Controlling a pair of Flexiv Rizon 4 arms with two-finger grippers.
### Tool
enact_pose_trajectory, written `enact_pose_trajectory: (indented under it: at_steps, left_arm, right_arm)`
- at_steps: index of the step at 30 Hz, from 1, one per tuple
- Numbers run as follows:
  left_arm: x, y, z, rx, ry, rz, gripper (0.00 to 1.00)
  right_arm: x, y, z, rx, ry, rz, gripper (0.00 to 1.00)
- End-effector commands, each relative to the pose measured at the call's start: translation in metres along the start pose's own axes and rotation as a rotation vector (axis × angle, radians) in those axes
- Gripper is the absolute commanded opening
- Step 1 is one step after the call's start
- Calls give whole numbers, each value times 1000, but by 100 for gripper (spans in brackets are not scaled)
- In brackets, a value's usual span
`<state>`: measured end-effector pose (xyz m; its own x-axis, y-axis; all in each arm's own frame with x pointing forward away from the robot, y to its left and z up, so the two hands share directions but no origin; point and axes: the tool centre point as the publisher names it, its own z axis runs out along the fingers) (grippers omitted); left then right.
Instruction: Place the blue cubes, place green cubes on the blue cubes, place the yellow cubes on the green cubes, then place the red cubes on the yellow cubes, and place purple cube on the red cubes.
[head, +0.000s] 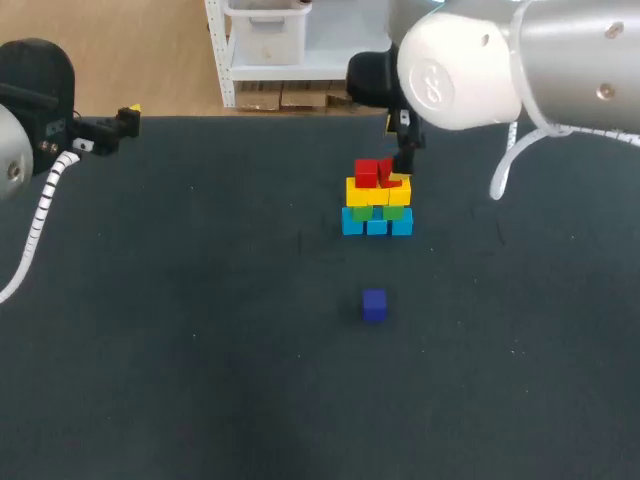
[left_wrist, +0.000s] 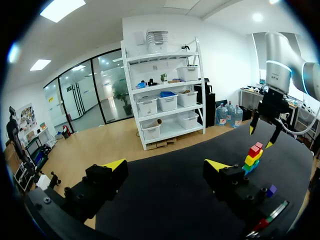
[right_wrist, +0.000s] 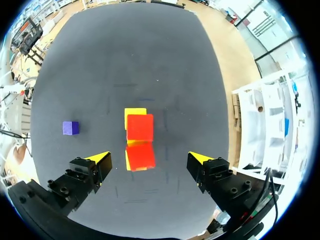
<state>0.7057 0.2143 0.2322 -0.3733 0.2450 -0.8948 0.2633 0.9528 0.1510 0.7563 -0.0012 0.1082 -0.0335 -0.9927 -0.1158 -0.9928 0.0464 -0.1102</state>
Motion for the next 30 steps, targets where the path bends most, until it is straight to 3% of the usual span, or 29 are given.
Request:
enact_pose_trajectory:
  at_steps: [1,10,19,27,30]
  left_arm:
    - [0,0,-1,0,-2,-1,100]
    - [0,0,-1,0,-2,-1,100]
    - [0,0,-1,0,-2,-1,100]
    - [0,0,-1,0,-2,-1,100]
    - [0,0,-1,0,-2,-1,100]
  right_arm:
    - [16,27,-17,49,-37,6,100]
    - [24,83,-31,89,-32,-22,100]
    - [19,136,-14,105,40,-35,100]
    - [13,165,9,15,47,-62,100]
    - [5,172,14,-26,9,-74,100]
